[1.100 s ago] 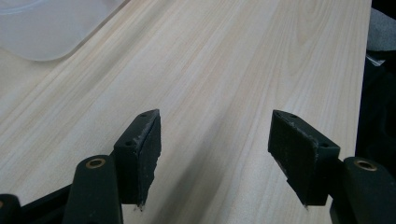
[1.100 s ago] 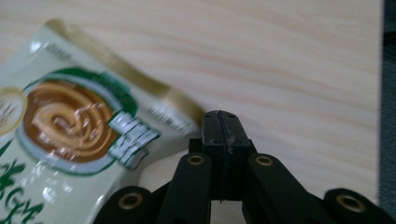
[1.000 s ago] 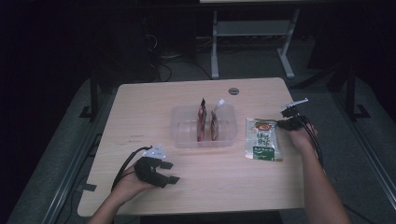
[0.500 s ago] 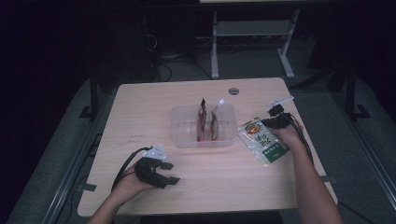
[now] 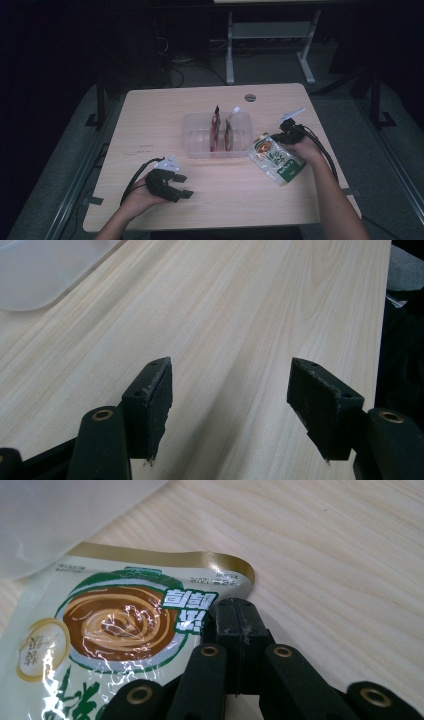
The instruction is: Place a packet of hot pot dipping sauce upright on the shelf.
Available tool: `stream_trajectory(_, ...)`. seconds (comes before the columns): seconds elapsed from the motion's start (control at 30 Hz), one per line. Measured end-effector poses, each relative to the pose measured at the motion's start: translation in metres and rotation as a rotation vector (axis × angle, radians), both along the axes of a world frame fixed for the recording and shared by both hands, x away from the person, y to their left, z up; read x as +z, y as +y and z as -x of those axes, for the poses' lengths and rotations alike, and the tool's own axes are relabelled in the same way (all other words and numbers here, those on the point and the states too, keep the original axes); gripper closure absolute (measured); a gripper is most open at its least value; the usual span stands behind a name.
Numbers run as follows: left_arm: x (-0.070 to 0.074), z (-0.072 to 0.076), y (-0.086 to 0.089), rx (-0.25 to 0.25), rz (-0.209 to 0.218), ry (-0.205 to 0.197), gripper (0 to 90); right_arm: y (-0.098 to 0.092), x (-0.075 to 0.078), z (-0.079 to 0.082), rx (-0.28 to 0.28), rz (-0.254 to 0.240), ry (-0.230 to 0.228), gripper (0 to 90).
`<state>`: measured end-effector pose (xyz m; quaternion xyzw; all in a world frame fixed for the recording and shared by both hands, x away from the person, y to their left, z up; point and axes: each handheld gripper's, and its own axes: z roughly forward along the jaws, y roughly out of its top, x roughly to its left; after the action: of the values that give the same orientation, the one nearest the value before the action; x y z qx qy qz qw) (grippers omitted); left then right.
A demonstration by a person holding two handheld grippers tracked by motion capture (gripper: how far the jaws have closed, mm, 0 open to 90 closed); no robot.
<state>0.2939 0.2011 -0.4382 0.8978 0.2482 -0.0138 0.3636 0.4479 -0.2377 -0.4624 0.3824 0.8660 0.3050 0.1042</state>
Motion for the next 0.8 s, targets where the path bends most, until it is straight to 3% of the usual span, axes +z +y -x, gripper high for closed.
stream_trajectory(0.1,0.0,0.001,0.0,0.002,0.002,-0.001,34.4,0.001,0.002,0.003,0.0,0.017,-0.013,90.0)
stream_trajectory(0.27,0.0,0.0,0.0,0.001,0.003,-0.001,34.4,0.001,0.013,0.006,-0.016,-0.012,-0.041,90.0)
stream_trajectory(0.43,0.0,0.001,-0.001,-0.001,-0.001,0.002,34.4,0.006,0.011,0.002,-0.077,0.009,-0.048,86.4)
stream_trajectory(0.5,0.0,0.001,-0.001,0.0,0.001,0.002,34.4,0.008,0.012,0.002,-0.116,-0.013,-0.048,83.7)
stream_trajectory(0.57,0.0,0.0,-0.001,0.003,0.003,0.006,34.4,0.008,0.016,0.003,-0.115,-0.033,-0.037,77.6)
stream_trajectory(0.67,0.0,0.0,-0.001,0.002,0.001,0.004,34.4,0.008,0.019,0.006,-0.107,-0.069,0.013,70.5)
stream_trajectory(0.8,0.0,0.001,-0.002,-0.002,0.0,-0.002,34.4,0.009,0.014,0.007,-0.092,-0.074,0.07,69.5)
